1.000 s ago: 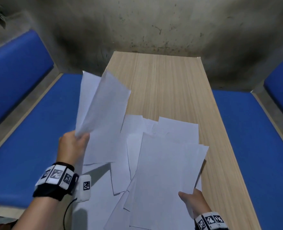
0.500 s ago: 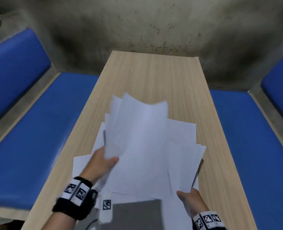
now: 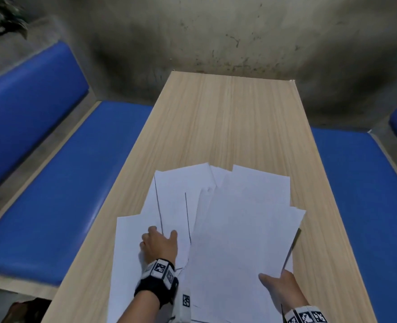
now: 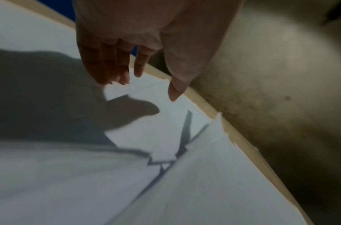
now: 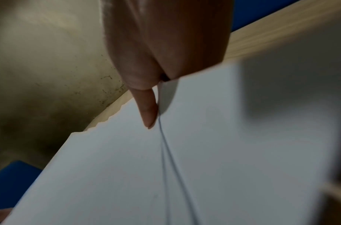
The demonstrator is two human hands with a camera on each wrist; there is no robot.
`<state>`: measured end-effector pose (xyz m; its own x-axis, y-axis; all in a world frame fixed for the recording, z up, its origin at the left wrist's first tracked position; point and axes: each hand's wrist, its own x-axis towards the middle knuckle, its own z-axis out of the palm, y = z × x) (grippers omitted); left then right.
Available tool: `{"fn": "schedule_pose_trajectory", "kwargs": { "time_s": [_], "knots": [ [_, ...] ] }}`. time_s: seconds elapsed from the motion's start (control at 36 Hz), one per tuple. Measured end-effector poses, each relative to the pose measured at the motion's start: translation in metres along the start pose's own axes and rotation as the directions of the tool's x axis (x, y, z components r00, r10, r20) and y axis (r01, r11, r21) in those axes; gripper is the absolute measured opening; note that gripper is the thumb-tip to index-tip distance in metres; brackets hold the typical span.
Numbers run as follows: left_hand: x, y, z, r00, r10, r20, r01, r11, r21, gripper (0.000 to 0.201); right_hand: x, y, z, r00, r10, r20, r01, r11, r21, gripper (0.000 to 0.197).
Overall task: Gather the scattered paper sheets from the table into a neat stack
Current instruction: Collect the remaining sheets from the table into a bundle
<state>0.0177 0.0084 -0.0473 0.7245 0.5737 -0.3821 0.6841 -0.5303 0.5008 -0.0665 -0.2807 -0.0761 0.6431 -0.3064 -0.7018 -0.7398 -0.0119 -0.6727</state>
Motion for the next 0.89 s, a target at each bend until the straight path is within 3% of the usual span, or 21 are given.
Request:
{"fn": "schedule_pose_trajectory", "kwargs": {
  "time_s": [0.08, 0.19, 0.25, 0.44, 0.61, 0.72, 0.83, 0.89],
  "knots": [
    [0.020, -0.006, 0.003, 0.989, -0.105, 0.105, 0.119, 0.984, -0.135, 0.068, -0.006, -0.004, -0.001, 1.000, -0.017, 0.008, 0.017, 1.000, 0.018, 0.023],
    [0.032, -0.007, 0.004, 0.988, -0.076, 0.131, 0.100, 0.977, -0.188, 0.017, -0.015, -0.012, -0.002, 0.998, -0.052, 0.022, 0.051, 0.998, 0.039, 0.017],
    [0.037, -0.011, 0.003, 0.994, -0.027, 0.107, 0.048, 0.980, -0.196, 0.030, -0.016, -0.014, -0.002, 0.998, -0.064, 0.028, 0.062, 0.996, 0.063, 0.018],
    [0.043, -0.056, -0.028, 0.994, 0.107, 0.026, -0.103, 0.989, -0.101, 0.032, -0.006, -0.006, -0.002, 1.000, -0.015, 0.012, 0.015, 1.000, 0.010, 0.015],
    [0.047, -0.105, -0.065, 0.995, 0.095, -0.004, -0.095, 0.993, 0.071, 0.025, -0.002, -0.003, -0.003, 1.000, 0.005, 0.020, -0.005, 1.000, 0.001, 0.022],
    [0.046, -0.112, -0.079, 1.000, 0.010, 0.010, -0.012, 0.982, 0.190, 0.016, -0.002, -0.004, -0.003, 1.000, 0.003, 0.021, -0.004, 1.000, 0.020, 0.023],
    [0.041, -0.098, -0.082, 0.987, -0.156, 0.035, 0.158, 0.985, -0.065, 0.049, -0.001, -0.004, -0.004, 1.000, -0.002, 0.013, 0.002, 1.000, -0.013, 0.018],
    [0.039, -0.093, -0.082, 0.984, -0.168, 0.056, 0.175, 0.971, -0.160, 0.039, -0.001, -0.005, -0.004, 1.000, 0.001, 0.014, -0.001, 1.000, -0.020, 0.015]
  ]
}}
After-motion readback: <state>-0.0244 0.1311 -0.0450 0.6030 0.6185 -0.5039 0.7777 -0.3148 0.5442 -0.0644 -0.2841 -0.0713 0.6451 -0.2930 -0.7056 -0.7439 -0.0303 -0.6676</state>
